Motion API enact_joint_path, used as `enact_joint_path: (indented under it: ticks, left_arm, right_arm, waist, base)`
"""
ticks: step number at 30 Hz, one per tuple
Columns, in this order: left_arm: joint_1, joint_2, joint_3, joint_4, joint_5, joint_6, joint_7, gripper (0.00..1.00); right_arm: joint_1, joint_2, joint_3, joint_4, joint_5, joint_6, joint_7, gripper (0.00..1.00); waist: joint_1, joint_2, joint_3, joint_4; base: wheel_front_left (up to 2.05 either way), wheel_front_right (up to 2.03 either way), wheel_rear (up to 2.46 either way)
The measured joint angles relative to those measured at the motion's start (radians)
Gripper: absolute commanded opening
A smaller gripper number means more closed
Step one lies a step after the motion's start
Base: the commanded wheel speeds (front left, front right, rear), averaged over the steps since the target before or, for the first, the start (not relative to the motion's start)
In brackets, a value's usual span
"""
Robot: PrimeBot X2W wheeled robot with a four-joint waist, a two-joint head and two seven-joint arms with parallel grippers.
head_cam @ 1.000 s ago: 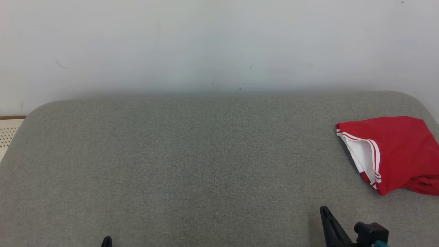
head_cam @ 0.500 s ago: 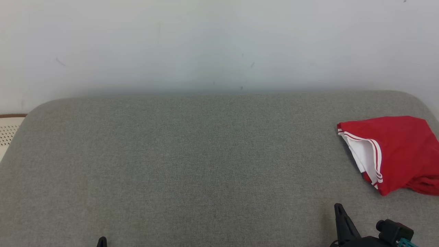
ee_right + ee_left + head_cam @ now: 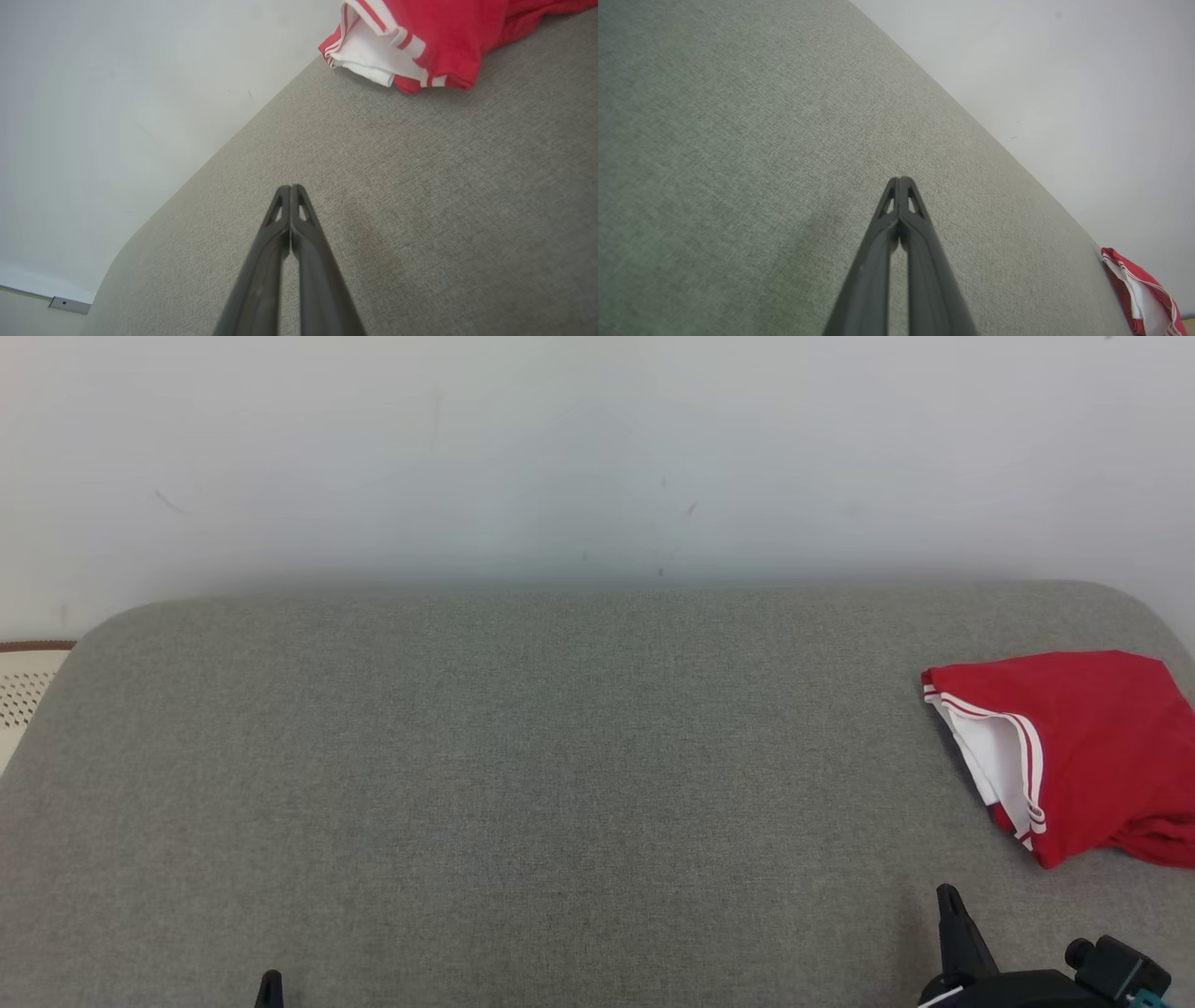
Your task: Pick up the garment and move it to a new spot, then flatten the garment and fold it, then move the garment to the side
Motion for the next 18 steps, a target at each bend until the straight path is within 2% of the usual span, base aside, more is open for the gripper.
enact_joint_path:
  ticks: [18]
  left_arm:
    - [-0.026,0.001,0.012,0.001,-0.263,-0.025,0.062,0.00]
  right_arm:
    - [-0.017,0.009,-0.063,-0.023,0.251,0.000,0.062,0.00]
  waist:
    - [0.0000,0.0000,0.007,0.005]
  base:
    - [0.00,0.00,0.00]
